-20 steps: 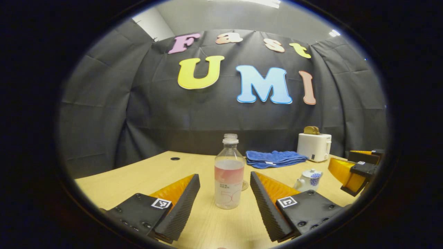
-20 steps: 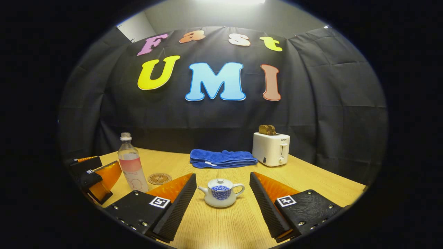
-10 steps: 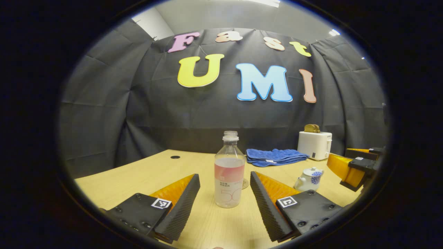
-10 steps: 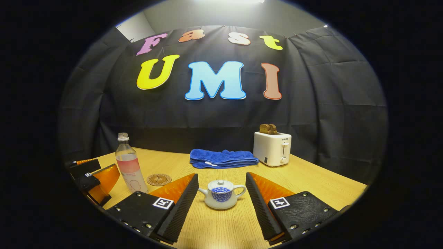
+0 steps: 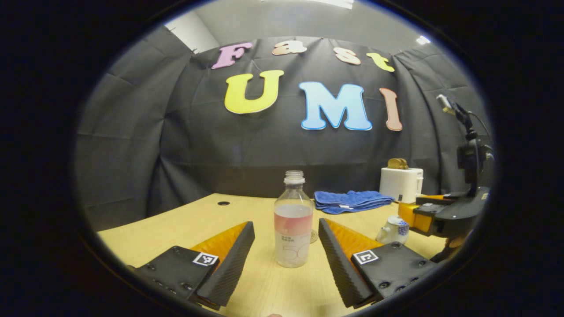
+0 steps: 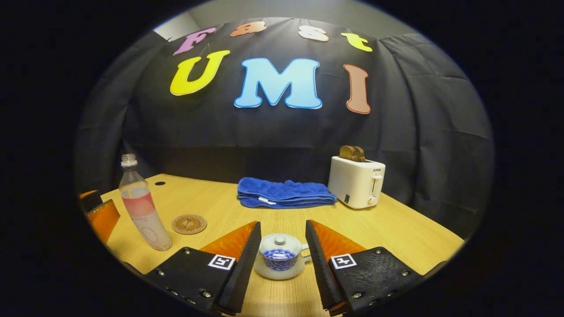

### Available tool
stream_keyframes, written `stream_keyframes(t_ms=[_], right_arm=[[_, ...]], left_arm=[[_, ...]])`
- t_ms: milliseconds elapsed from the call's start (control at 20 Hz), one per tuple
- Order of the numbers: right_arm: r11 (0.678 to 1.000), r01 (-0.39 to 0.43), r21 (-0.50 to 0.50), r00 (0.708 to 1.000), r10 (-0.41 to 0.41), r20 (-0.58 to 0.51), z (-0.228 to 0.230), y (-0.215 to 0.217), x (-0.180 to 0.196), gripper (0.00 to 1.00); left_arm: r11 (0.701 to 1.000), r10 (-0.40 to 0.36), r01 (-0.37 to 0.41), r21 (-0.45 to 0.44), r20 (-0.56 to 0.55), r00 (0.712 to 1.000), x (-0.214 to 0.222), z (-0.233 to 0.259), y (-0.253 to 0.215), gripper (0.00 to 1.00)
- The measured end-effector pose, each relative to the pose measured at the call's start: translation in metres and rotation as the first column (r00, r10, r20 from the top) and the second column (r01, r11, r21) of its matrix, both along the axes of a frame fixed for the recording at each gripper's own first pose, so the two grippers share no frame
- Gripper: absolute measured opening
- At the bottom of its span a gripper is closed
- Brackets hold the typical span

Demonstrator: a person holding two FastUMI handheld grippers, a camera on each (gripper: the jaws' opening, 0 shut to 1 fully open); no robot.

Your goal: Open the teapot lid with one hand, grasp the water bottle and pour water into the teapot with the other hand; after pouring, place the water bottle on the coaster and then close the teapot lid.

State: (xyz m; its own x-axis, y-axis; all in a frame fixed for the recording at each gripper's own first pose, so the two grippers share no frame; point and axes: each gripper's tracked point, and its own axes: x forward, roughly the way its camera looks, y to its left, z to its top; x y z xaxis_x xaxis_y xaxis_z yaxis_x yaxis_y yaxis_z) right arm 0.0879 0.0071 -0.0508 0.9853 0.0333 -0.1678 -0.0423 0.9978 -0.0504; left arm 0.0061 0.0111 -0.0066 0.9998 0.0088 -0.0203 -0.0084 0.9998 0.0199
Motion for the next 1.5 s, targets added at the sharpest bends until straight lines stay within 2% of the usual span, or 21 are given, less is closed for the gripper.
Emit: stream_keyframes(t_ms=[100, 150, 750, 950, 1000, 1150, 1350, 1500], right_arm=[[1.0, 0.002, 0.006, 1.0, -0.002, -0.031, -0.012, -0.001, 0.011, 0.39], [1.0, -0.004, 0.011, 0.999, 0.004, -0.036, -0.014, 0.001, 0.013, 0.33], [0.994, -0.027, -0.106, 1.0, 0.026, -0.018, -0.012, 0.008, 0.019, 0.34], [0.999, -0.026, -0.047, 1.0, 0.025, -0.014, -0.01, 0.007, 0.018, 0.31], [0.999, -0.026, -0.04, 1.0, 0.025, -0.014, -0.01, 0.006, 0.02, 0.14], [0.998, -0.025, -0.058, 1.0, 0.025, -0.007, -0.012, 0.009, 0.022, 0.14], [0.999, -0.033, 0.02, 0.999, 0.033, -0.018, -0.009, 0.007, 0.022, 0.13], [0.999, -0.027, 0.044, 1.0, 0.027, 0.013, 0.004, 0.004, 0.021, 0.14]], left_arm=[[1.0, 0.0, 0.0, -0.002, -0.007, 1.0, 0.003, -0.003, 0.002, 1.0], [1.0, 0.0, 0.0, -0.004, -0.011, 1.0, 0.004, -0.004, 0.003, 1.0], [1.0, 0.002, -0.003, -0.025, -0.017, 1.0, 0.008, -0.007, 0.007, 1.0], [1.0, -0.001, 0.001, -0.02, 0.0, 1.0, 0.008, 0.001, 0.004, 1.0], [1.0, -0.002, 0.002, -0.02, 0.003, 1.0, 0.007, 0.003, 0.004, 1.0], [1.0, -0.011, 0.012, -0.018, 0.003, 1.0, 0.008, 0.004, 0.001, 1.0], [1.0, -0.019, 0.019, -0.004, -0.004, 1.0, 0.013, 0.002, -0.001, 1.0], [1.0, -0.027, 0.027, 0.005, -0.011, 1.0, 0.017, 0.0, 0.0, 1.0]])
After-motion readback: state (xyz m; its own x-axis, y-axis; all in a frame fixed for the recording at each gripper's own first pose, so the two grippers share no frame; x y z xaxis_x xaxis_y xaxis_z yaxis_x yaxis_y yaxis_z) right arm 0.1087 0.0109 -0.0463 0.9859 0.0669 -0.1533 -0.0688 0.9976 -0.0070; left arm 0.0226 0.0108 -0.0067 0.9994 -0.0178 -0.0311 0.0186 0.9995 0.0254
